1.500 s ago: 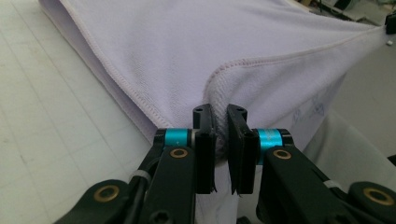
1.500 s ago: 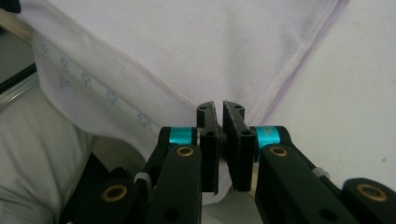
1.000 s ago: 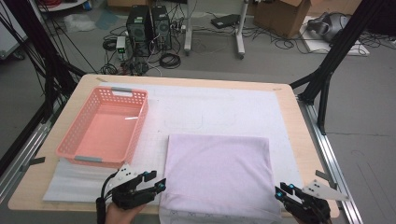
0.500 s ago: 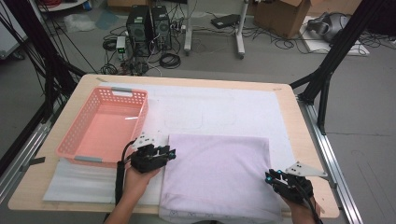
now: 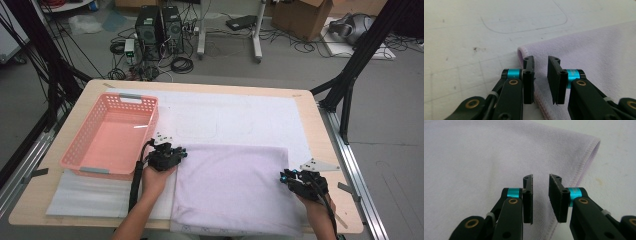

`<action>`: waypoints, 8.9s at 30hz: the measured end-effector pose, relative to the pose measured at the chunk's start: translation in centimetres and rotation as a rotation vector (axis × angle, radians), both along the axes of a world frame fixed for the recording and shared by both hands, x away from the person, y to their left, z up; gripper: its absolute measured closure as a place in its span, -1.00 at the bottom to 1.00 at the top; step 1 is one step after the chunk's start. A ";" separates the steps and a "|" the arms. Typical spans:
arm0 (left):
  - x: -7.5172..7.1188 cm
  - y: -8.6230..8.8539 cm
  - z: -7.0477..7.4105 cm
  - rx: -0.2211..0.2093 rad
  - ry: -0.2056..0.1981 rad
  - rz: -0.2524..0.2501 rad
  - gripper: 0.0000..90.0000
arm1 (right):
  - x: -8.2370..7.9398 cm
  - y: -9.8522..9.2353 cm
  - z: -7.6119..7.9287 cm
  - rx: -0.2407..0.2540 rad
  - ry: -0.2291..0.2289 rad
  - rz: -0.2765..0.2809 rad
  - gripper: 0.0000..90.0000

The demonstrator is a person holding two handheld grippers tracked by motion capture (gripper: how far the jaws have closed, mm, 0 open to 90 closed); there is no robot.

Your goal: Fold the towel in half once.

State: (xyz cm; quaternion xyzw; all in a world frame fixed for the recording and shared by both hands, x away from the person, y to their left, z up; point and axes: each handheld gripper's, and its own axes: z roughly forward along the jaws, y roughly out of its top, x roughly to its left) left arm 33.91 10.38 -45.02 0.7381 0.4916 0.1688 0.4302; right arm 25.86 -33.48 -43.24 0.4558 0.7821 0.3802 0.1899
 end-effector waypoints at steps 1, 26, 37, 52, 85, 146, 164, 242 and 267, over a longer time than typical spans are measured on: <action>0.1 -0.2 0.2 0.020 0.004 0.003 0.67 | 0.1 0.1 -0.1 0.001 0.002 0.000 0.63; -0.8 -0.3 -0.2 0.059 0.004 -0.030 0.06 | 3.5 -0.6 -1.5 -0.004 0.043 -0.132 0.13; -1.4 -1.0 -0.1 0.112 -0.043 -0.039 0.82 | 3.5 -0.2 -1.3 0.015 0.062 -0.086 0.79; -1.8 -1.1 0.1 0.104 -0.081 -0.038 0.92 | 3.4 -0.2 -1.4 0.026 0.058 -0.082 0.85; 9.0 -0.6 1.9 -0.085 -0.092 0.130 0.92 | 14.6 0.2 2.2 -0.001 -0.075 -0.204 0.88; -6.5 -0.6 0.7 -0.030 -0.103 -0.299 0.89 | -1.0 -1.9 -0.7 0.037 0.070 0.058 0.93; -10.5 1.1 0.9 -0.090 -0.147 -0.313 0.86 | -4.6 -2.4 0.3 0.077 0.043 0.104 0.95; -7.3 2.5 0.8 -0.168 -0.088 -0.220 0.07 | -2.3 -1.6 -1.2 0.060 0.093 -0.071 0.87; -2.1 1.1 -0.2 -0.047 0.036 -0.049 0.29 | -3.2 -3.0 -0.2 0.033 0.080 -0.128 0.65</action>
